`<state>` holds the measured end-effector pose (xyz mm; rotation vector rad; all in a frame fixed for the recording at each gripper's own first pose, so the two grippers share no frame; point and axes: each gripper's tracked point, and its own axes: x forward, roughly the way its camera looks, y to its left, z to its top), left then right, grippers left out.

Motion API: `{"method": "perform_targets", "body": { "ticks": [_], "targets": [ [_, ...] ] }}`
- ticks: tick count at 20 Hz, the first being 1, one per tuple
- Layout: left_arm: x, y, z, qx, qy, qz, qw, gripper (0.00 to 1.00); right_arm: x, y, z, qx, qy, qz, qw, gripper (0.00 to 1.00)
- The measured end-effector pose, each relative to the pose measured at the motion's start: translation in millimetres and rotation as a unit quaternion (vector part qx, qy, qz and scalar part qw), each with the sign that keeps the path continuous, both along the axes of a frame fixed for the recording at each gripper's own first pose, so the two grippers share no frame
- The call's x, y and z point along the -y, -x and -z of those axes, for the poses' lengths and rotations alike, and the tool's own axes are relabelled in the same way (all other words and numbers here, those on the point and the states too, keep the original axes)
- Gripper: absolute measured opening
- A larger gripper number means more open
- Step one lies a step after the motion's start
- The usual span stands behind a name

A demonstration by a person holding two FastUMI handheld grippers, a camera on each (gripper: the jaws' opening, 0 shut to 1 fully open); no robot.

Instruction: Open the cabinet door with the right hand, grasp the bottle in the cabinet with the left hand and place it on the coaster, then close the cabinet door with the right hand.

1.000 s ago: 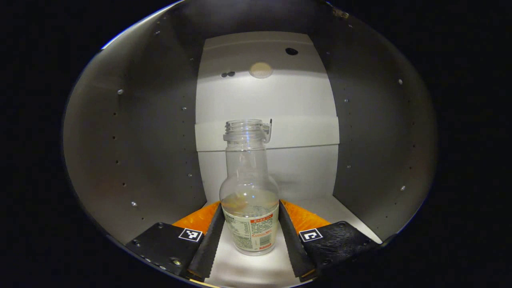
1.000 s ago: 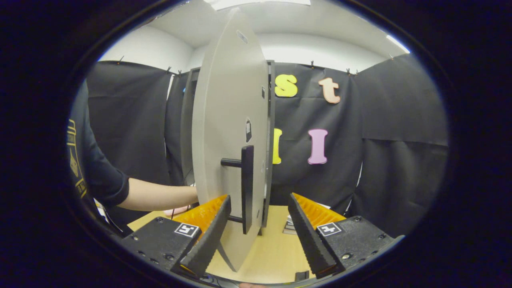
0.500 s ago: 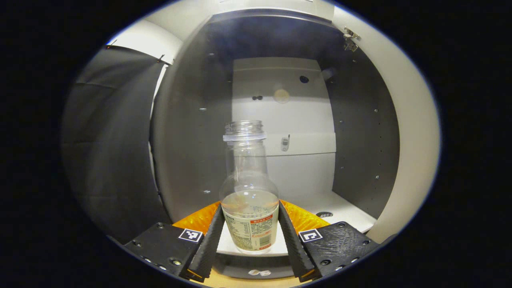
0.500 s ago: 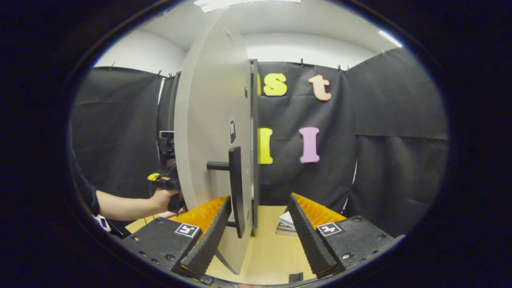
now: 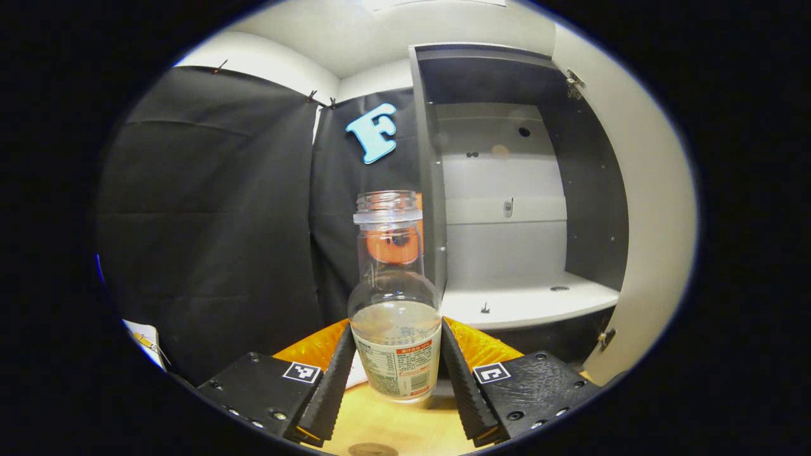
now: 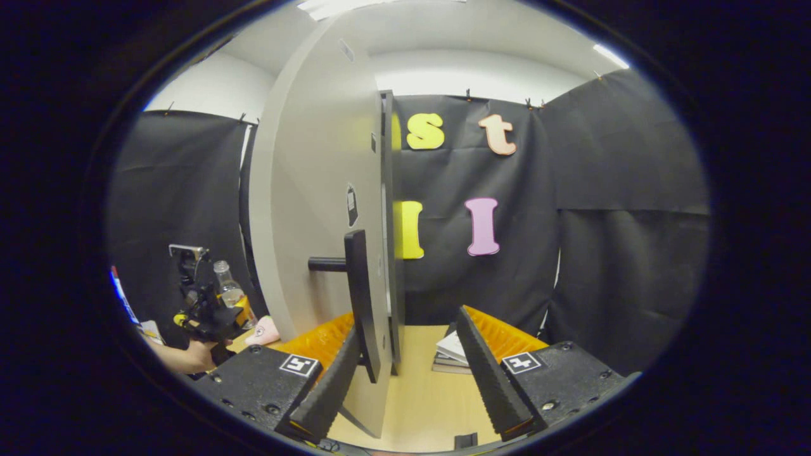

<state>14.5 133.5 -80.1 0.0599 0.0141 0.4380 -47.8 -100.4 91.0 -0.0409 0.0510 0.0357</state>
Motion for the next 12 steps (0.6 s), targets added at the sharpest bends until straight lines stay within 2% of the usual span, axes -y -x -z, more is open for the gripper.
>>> {"method": "perform_targets", "body": {
  "ticks": [2, 6, 8, 10, 11, 12],
  "targets": [
    [-7.6, 14.0, 34.7, -0.034, -0.002, -0.014, 0.999, 0.72, 0.6, 0.9, 0.8, -0.001, -0.002, 0.006, 1.000, 0.91],
    [-21.5, 40.2, 102.5, -0.060, 0.014, -0.028, 0.998, 0.72, -1.2, 3.1, 2.8, -0.009, -0.003, 0.017, 1.000, 0.92],
    [-23.7, 51.2, 150.8, -0.087, 0.017, -0.021, 0.996, 0.72, -0.6, 3.5, 2.7, -0.010, 0.003, 0.019, 1.000, 0.92],
    [-25.6, 61.1, 189.3, -0.098, 0.010, -0.024, 0.995, 0.73, -1.0, 2.9, 1.5, 0.000, -0.002, 0.019, 1.000, 0.91],
    [-25.2, 63.4, 205.0, -0.102, -0.003, -0.025, 0.994, 0.73, -1.4, 2.9, 2.2, 0.006, -0.005, 0.018, 1.000, 0.95],
    [-27.6, 64.7, 218.0, -0.105, -0.010, -0.030, 0.994, 0.72, -0.2, 2.9, 1.5, 0.009, -0.008, 0.021, 1.000, 0.91]
  ]
}}
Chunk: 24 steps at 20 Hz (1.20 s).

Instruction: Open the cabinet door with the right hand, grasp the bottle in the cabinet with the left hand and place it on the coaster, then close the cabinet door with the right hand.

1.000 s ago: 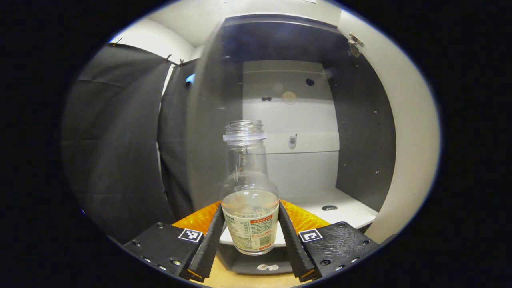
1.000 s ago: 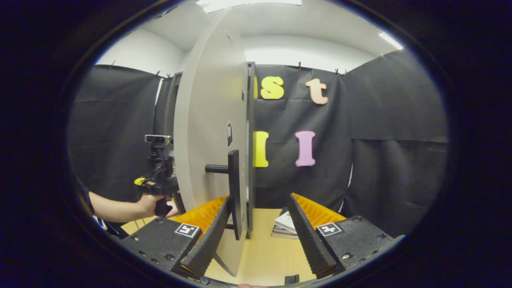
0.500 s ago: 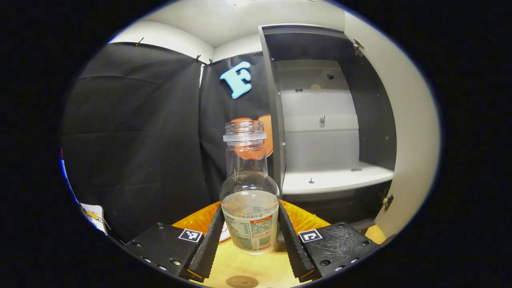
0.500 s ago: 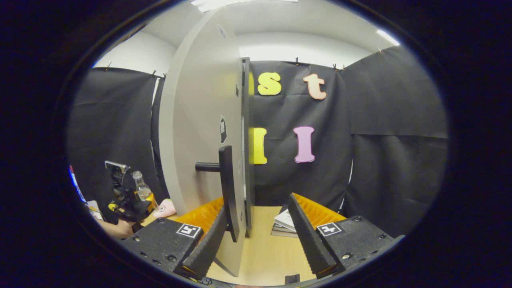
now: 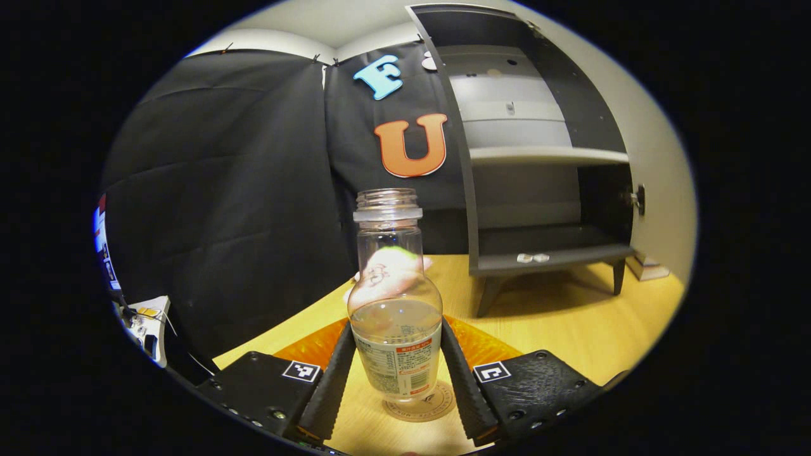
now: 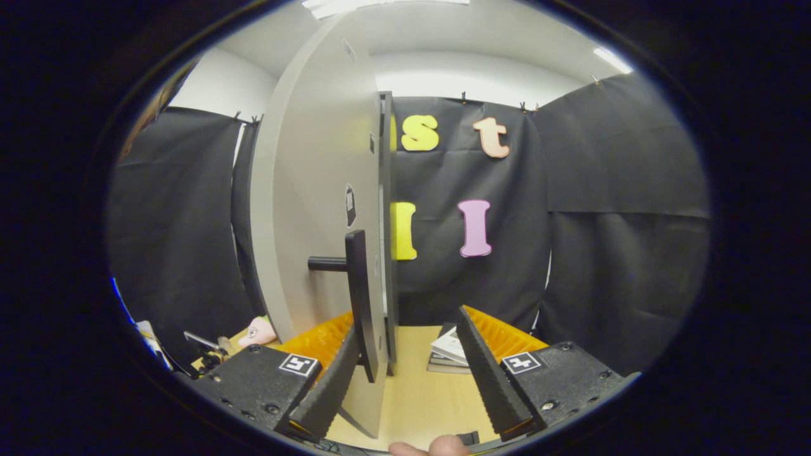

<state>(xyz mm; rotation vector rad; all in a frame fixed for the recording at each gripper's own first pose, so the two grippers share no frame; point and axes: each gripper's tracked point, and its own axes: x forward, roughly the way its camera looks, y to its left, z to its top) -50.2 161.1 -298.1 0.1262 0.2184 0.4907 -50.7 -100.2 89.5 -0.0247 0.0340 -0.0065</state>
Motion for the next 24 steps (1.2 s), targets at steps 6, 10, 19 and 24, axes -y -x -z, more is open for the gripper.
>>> {"method": "perform_targets", "body": {
  "ticks": [6, 10, 19, 24],
  "targets": [
    [-7.1, 4.5, 41.8, 0.019, 0.060, -0.032, 0.998, 0.73, -6.2, 1.8, 1.7, -0.016, 0.032, 0.006, 0.999, 0.89],
    [-4.5, 5.5, 43.1, 0.037, 0.077, -0.031, 0.996, 0.73, -13.5, 7.7, 0.8, -0.017, 0.036, 0.009, 0.999, 0.89],
    [8.6, -1.1, 42.5, 0.031, 0.075, -0.018, 0.997, 0.94, -12.1, 5.8, 2.1, -0.016, 0.030, 0.011, 0.999, 0.89],
    [6.5, 0.8, 31.7, 0.027, 0.056, -0.013, 0.998, 0.97, -11.6, 5.3, 1.4, -0.013, 0.026, 0.006, 1.000, 0.89]
  ]
}}
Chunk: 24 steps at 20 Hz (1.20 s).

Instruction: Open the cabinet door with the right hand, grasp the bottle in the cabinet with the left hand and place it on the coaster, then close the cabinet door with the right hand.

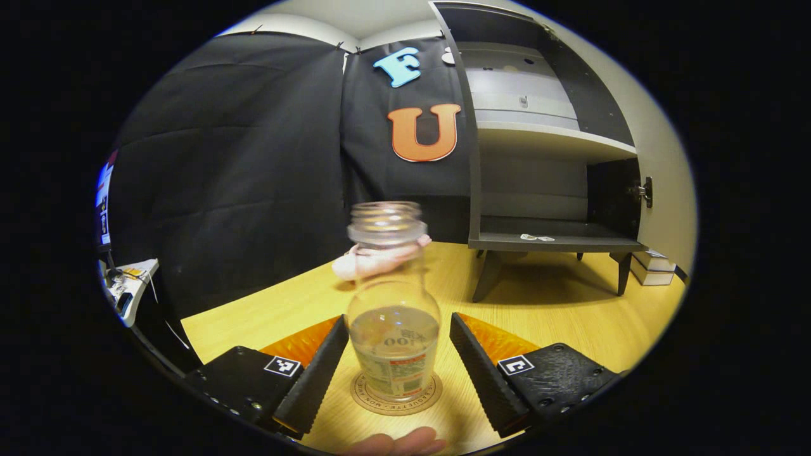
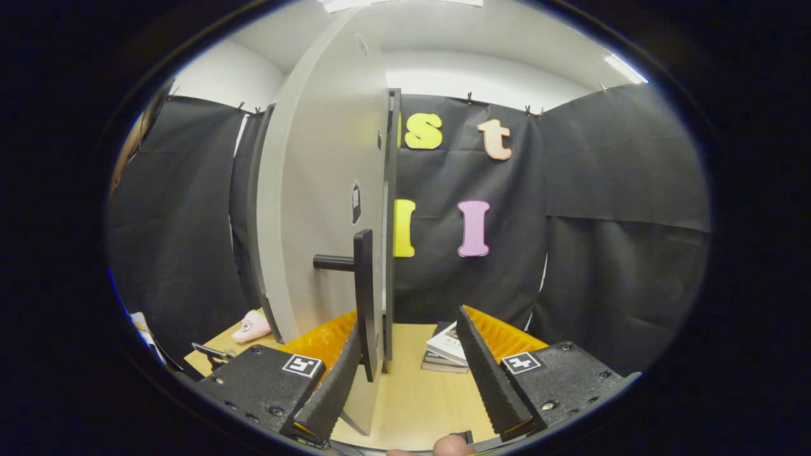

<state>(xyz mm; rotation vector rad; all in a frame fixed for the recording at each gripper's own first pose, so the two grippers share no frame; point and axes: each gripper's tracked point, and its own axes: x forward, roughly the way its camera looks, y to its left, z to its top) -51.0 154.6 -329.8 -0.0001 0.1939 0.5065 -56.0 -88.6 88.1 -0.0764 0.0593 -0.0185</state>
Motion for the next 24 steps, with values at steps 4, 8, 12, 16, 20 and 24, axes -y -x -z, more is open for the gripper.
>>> {"method": "perform_targets", "body": {
  "ticks": [4, 8, 12, 16, 20, 24],
  "targets": [
    [-8.0, 14.9, -31.7, 0.026, -0.039, -0.017, 0.999, 0.96, -2.0, -0.8, -0.1, 0.003, 0.004, -0.002, 1.000, 0.89],
    [-5.0, 49.0, -88.4, 0.044, -0.054, -0.014, 0.997, 0.96, -13.9, -4.0, 0.7, 0.011, -0.010, -0.019, 1.000, 0.89],
    [4.0, 70.7, -177.4, 0.086, -0.072, 0.014, 0.994, 0.96, -42.6, -10.2, 2.7, 0.033, -0.028, -0.055, 0.998, 0.89],
    [3.0, 79.1, -242.5, 0.108, -0.109, 0.040, 0.987, 0.96, -104.1, -27.2, 36.2, 0.011, -0.064, -0.126, 0.990, 0.88],
    [-10.1, 93.1, -271.2, 0.107, -0.113, 0.026, 0.987, 0.96, -158.2, -43.7, 32.9, 0.013, -0.075, -0.171, 0.982, 0.89],
    [-26.3, 110.1, -281.4, 0.090, -0.109, -0.010, 0.990, 0.96, -170.6, -37.7, 19.2, 0.050, 0.032, -0.152, 0.987, 0.88]
  ]
}}
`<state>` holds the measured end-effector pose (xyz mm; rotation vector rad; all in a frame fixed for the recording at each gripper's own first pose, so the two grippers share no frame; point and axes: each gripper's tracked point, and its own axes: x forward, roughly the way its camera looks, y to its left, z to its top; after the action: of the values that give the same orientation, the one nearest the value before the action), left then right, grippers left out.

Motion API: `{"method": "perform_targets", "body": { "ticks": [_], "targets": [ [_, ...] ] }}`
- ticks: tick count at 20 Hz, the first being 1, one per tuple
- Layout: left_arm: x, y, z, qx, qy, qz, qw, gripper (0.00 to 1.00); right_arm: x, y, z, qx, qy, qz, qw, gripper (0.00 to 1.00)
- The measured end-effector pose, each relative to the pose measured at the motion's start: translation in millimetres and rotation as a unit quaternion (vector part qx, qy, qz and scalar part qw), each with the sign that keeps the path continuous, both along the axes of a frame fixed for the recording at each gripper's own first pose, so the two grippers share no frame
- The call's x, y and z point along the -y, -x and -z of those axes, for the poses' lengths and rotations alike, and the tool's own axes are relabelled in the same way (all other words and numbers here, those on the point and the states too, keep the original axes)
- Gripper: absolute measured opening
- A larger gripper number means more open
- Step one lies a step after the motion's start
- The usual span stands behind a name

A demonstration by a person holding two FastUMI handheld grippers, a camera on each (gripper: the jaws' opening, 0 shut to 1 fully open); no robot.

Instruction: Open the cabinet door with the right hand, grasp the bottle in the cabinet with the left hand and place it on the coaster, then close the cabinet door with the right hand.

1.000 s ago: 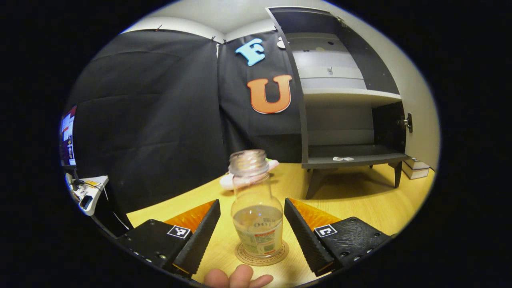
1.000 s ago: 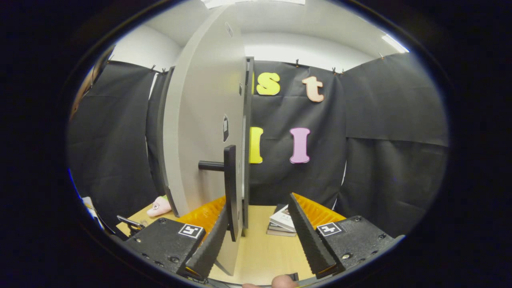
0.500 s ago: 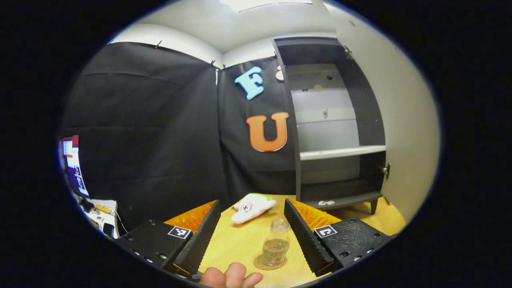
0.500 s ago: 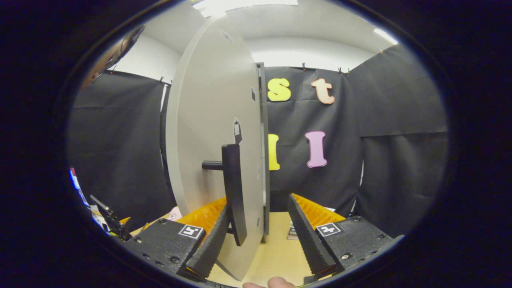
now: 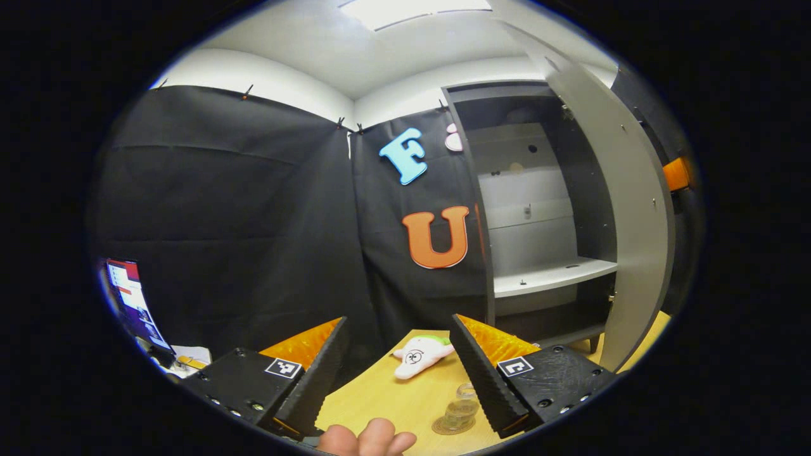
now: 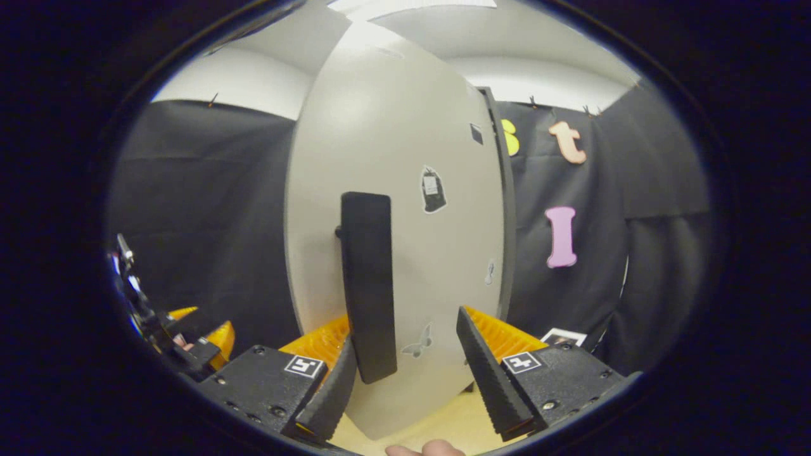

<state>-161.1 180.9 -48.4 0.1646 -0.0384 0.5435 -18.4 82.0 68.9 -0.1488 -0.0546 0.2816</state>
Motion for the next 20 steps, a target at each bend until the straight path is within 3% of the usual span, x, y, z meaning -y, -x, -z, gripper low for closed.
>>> {"method": "perform_targets", "body": {
  "ticks": [3, 4, 5, 8, 12, 15, 16, 18, 20],
  "targets": [
    [-0.8, -4.2, -14.5, 0.001, -0.006, -0.003, 1.000, 0.96, -54.8, 18.1, -5.8, 0.049, 0.001, -0.098, 0.994, 0.88],
    [-0.4, -7.3, -18.9, 0.003, -0.006, -0.003, 1.000, 0.96, -58.3, 15.4, -0.5, 0.047, 0.028, -0.099, 0.994, 0.82],
    [-0.3, -10.2, -23.0, 0.007, -0.005, -0.002, 1.000, 0.96, -58.3, 20.0, 1.4, 0.045, 0.042, -0.104, 0.993, 0.88],
    [-5.7, -11.5, -39.1, 0.016, -0.027, -0.020, 0.999, 0.96, -67.5, 17.8, 17.7, 0.000, -0.003, -0.136, 0.991, 0.92],
    [19.3, -22.5, -55.6, 0.020, -0.040, 0.014, 0.999, 0.96, -33.3, 2.1, 13.6, -0.021, -0.045, -0.089, 0.995, 0.88],
    [53.1, -37.6, -61.9, 0.015, -0.032, 0.063, 0.997, 0.96, -16.9, -20.3, 27.3, -0.050, -0.063, -0.051, 0.995, 0.88],
    [64.0, -42.4, -63.8, 0.010, -0.030, 0.074, 0.997, 1.00, -4.1, -27.7, 30.2, -0.057, -0.061, -0.010, 0.996, 0.88],
    [87.8, -59.5, -64.1, 0.002, -0.011, 0.113, 0.994, 0.96, 23.2, -38.9, 37.7, -0.064, -0.060, 0.074, 0.993, 0.88],
    [109.6, -69.4, -64.2, 0.001, 0.017, 0.143, 0.990, 0.96, 18.8, -50.4, 47.8, -0.070, -0.073, 0.092, 0.991, 0.89]
  ]
}}
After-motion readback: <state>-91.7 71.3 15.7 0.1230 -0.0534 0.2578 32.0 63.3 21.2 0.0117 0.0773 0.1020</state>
